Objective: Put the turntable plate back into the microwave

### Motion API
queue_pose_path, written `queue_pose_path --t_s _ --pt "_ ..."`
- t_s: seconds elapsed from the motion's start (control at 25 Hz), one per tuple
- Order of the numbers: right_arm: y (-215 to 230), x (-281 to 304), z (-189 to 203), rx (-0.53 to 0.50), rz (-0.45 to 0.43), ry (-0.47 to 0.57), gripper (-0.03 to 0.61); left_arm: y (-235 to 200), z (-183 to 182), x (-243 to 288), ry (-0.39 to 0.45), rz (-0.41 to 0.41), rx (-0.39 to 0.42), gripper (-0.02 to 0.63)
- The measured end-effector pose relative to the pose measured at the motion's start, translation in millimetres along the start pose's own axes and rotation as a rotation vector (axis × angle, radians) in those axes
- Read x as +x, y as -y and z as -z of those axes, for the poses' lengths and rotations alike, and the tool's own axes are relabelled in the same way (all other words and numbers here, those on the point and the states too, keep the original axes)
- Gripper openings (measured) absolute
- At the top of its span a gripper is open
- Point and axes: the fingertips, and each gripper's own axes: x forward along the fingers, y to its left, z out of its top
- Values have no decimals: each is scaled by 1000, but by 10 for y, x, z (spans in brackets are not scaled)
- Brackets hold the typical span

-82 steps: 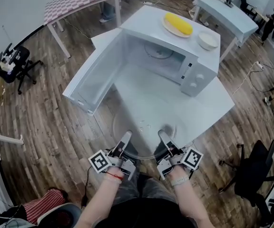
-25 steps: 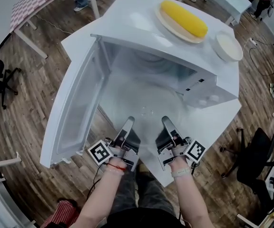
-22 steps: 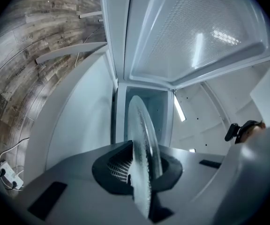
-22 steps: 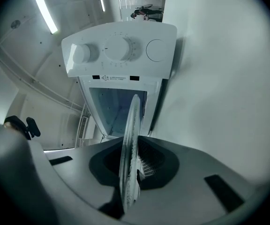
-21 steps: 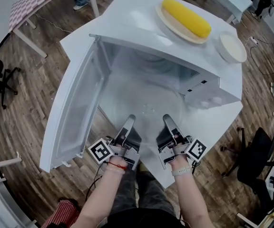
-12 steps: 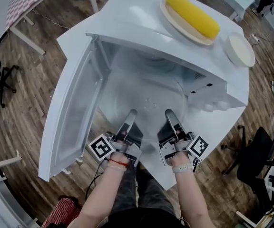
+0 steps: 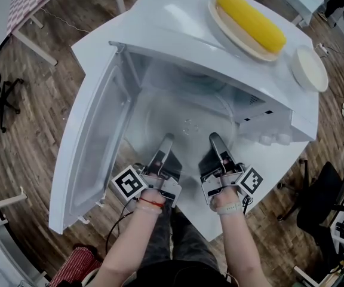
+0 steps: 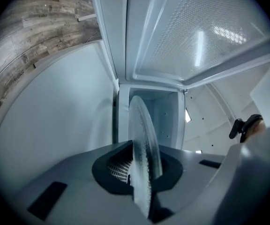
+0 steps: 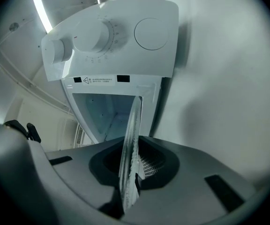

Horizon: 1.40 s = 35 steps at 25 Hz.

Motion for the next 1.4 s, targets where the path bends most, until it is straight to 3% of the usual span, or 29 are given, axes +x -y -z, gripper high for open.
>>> queue_pose_path --t_s 0.52,0.72,1.4 --pt "-7 54 24 -57 39 -25 44 -29 -92 71 73 -9 -71 34" --pt "-66 -16 60 -89 36 -43 92 -35 -136 138 104 0 -101 35" --pt "-82 -53 485 -5 31 -122 84 -15 -196 269 153 12 -106 35"
